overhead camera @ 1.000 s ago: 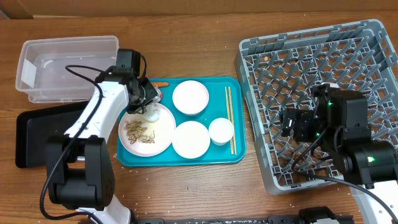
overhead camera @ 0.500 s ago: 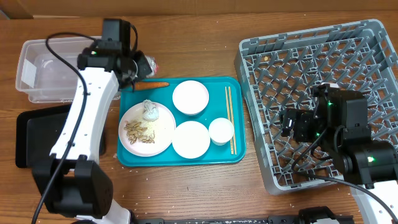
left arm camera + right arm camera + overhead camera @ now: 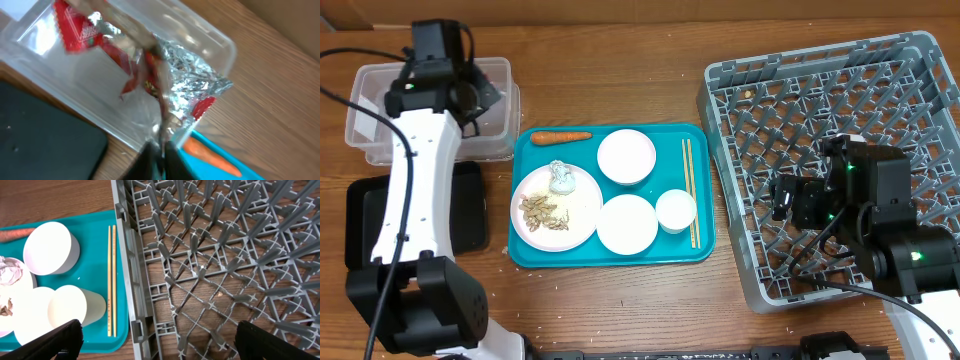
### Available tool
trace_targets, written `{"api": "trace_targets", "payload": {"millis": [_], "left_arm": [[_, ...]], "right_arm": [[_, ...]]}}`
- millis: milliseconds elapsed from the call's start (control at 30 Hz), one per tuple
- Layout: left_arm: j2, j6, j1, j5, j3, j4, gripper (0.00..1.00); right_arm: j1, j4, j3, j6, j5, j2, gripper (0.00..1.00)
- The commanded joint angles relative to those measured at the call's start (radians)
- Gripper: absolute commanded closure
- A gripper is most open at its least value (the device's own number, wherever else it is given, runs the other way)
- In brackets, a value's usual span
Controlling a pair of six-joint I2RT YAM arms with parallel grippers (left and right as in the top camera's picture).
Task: Sort waste into correct bins and load items into the dishwasher
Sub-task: 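Move the red wrapper over the clear bin and open the left gripper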
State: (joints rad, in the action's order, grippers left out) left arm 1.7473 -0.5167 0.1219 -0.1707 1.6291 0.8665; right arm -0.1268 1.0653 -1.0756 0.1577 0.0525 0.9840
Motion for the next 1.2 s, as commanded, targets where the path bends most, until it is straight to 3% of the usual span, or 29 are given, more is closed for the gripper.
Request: {"api": "trace_targets", "payload": {"millis": [0,67,133,233,400,533,700,933,1033,1167], "left_arm": [[0.014,0.016,0.023,-0.020,0.018,-0.004,0.65],[0.014,0.016,0.024,-0.020,0.018,-0.004,0.42],[0.014,0.016,0.024,-0.013,0.018,0.002,0.30],[0.014,0.016,0.020,0.090,0.018,0.050,0.24],[0.014,0.050,-0.014,0.247,0.018,0.224,0.05],[0.014,0.051,-0.084,0.240,0.014,0.371,0.02],[0.014,0.053,-0.200,0.182,-0.028,0.412,0.01],[0.015,0.052,-0.308,0.070,-0.218,0.226,0.02],[0.015,0.049,-0.306,0.066,-0.281,0.150,0.07],[0.015,0.050,-0.305,0.056,-0.344,0.063,0.23]], "right_arm": [[-0.008,-0.004,-0.029,0.008,0.002,-0.006,0.00],[-0.008,-0.003,-0.029,0.012,0.002,-0.006,0.00],[-0.008,0.001,-0.029,0.011,0.002,-0.006,0.00],[-0.008,0.007,-0.029,0.011,0.002,-0.006,0.00],[-0.008,0.008,-0.029,0.011,0.002,-0.006,0.00],[-0.008,0.008,-0.029,0.011,0.002,-0.006,0.00],[-0.008,0.014,-0.029,0.011,0.002,-0.006,0.00],[-0.008,0.040,-0.029,0.011,0.002,-0.006,0.00],[-0.008,0.045,-0.029,0.011,0.002,-0.006,0.00],[-0.008,0.045,-0.029,0.011,0.002,-0.006,0.00]]}}
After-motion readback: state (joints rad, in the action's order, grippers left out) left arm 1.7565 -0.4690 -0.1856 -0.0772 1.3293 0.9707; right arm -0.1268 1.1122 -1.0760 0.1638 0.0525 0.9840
